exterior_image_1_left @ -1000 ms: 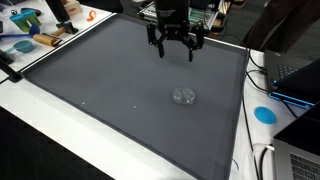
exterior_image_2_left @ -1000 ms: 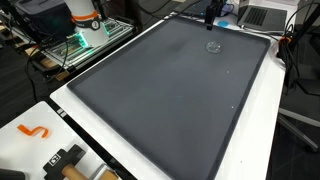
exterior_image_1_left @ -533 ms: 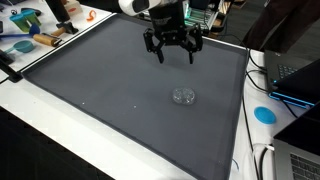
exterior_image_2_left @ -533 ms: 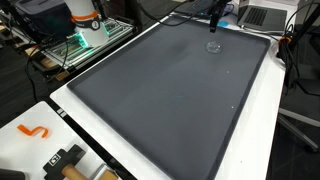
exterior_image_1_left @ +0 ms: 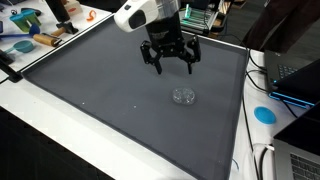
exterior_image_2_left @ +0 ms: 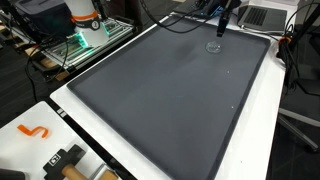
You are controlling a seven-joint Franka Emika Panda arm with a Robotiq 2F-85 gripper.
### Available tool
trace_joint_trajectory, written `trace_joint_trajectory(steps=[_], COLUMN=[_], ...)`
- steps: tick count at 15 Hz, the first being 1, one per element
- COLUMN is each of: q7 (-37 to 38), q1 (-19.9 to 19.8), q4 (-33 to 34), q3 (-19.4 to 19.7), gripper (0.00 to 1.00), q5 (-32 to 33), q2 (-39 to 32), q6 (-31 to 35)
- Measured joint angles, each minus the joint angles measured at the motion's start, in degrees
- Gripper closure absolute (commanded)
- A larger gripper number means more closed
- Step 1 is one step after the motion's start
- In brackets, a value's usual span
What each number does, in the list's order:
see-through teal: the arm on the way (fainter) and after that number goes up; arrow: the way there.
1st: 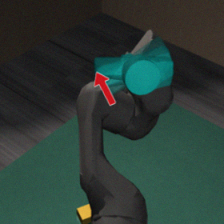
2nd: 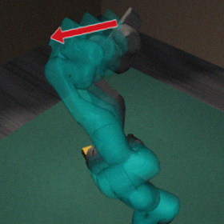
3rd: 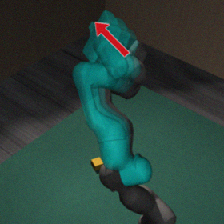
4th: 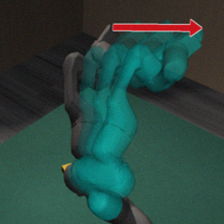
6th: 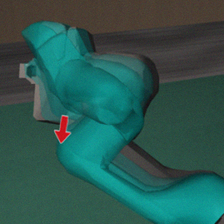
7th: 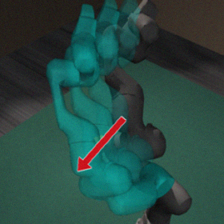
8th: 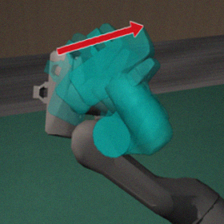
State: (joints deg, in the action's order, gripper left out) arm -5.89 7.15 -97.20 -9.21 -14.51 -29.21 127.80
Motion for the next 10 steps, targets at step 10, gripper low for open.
trace_joint_trajectory(steps=[10], q7=[0.6], q1=[1.3], q4=[10.3], q3=[-0.6], gripper=[0.00], q5=[0.7], q2=[-4.2], q6=[-7.1])
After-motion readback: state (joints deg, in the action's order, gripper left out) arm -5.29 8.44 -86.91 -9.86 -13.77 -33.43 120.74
